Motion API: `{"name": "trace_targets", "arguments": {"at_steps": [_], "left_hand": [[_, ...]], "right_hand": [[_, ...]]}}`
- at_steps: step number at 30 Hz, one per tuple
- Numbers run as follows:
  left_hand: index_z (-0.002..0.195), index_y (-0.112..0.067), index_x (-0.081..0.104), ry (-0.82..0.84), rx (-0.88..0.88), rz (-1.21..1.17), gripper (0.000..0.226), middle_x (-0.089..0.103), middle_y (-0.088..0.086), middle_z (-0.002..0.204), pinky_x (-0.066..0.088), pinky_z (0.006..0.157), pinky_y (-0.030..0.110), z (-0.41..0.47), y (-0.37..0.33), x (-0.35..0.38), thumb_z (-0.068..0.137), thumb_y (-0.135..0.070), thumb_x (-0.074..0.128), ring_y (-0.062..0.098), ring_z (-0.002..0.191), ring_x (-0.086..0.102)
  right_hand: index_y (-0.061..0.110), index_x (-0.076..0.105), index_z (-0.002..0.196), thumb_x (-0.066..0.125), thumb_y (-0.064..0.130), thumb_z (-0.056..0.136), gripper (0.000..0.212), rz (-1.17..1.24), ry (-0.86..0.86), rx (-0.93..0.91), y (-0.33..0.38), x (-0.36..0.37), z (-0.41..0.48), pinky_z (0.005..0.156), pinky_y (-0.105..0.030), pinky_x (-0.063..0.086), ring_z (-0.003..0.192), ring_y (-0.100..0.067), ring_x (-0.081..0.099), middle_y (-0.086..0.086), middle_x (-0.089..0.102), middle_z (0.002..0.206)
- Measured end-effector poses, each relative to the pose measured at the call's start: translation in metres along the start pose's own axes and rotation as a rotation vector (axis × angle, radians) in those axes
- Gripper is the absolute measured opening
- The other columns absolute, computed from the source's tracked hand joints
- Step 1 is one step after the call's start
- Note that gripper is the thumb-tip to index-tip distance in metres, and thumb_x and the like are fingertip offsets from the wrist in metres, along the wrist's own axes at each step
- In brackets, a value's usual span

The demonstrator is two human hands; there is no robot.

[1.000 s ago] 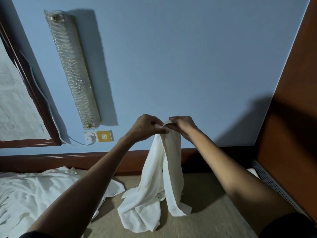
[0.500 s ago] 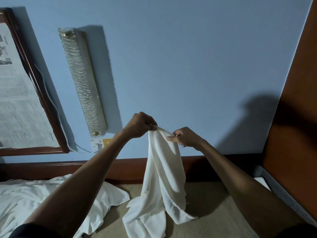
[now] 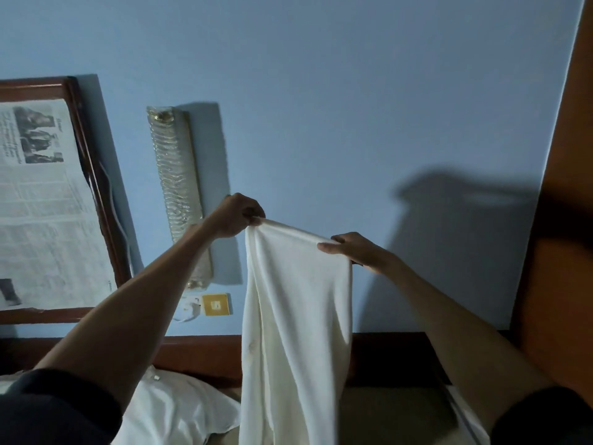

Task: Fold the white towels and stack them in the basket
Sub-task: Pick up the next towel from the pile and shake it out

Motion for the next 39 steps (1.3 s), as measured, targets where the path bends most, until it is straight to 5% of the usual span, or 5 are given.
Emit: {"name": "trace_targets", "arguments": {"at_steps": [7, 11, 19, 32, 39], "left_hand": [[0.101, -0.025, 0.080, -0.133, -0.193, 0.132, 0.015, 0.078, -0.002, 0.101, 0.054, 0.084, 0.037, -0.020, 0.057, -0.029, 0.090, -0.016, 0.074, 0.022, 0.095, 0.070], [0.091, -0.025, 0.077, -0.185, -0.324, 0.048, 0.022, 0.077, 0.000, 0.085, 0.056, 0.076, 0.034, -0.033, 0.080, -0.039, 0.088, -0.006, 0.068, 0.016, 0.065, 0.073], [0.103, -0.010, 0.081, -0.421, -0.507, -0.041, 0.030, 0.078, 0.015, 0.099, 0.052, 0.091, 0.042, -0.060, 0.136, -0.042, 0.086, 0.003, 0.060, 0.041, 0.111, 0.061], [0.105, -0.003, 0.079, -0.619, -0.648, -0.018, 0.026, 0.075, 0.024, 0.103, 0.051, 0.088, 0.044, -0.084, 0.194, -0.071, 0.089, 0.003, 0.060, 0.045, 0.104, 0.062], [0.100, 0.001, 0.080, -0.583, -0.663, -0.008, 0.026, 0.075, 0.025, 0.100, 0.052, 0.087, 0.046, -0.094, 0.205, -0.062, 0.088, 0.006, 0.057, 0.047, 0.100, 0.063]], "right_hand": [[0.018, 0.045, 0.065, 0.075, 0.049, 0.087, 0.049, -0.272, -0.048, 0.106, 0.002, -0.023, 0.006, 0.061, -0.032, 0.024, 0.061, -0.012, 0.038, 0.005, 0.042, 0.065], [0.022, 0.034, 0.061, 0.080, 0.053, 0.080, 0.059, -0.382, -0.071, 0.160, -0.006, -0.030, 0.012, 0.058, -0.034, 0.019, 0.057, -0.014, 0.031, 0.004, 0.034, 0.061], [0.018, 0.057, 0.069, 0.080, 0.047, 0.082, 0.039, -0.600, -0.123, 0.251, -0.027, -0.052, 0.011, 0.060, -0.026, 0.037, 0.072, -0.014, 0.054, -0.002, 0.060, 0.084], [0.021, 0.074, 0.105, 0.040, 0.089, 0.081, 0.079, -1.248, -0.298, 0.448, -0.024, -0.070, 0.006, 0.112, -0.046, 0.029, 0.126, -0.026, 0.058, -0.006, 0.068, 0.127], [0.025, 0.057, 0.130, 0.069, 0.034, 0.084, 0.048, -1.209, -0.462, 0.521, -0.015, -0.062, 0.021, 0.114, -0.050, 0.025, 0.145, -0.028, 0.027, 0.000, 0.055, 0.142]]}}
Point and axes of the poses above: each hand's wrist, its own z-axis towards the middle knuckle, its own x-axis out of the palm, y = z × x, the point moved 1 cm from there along z, towards the middle knuckle
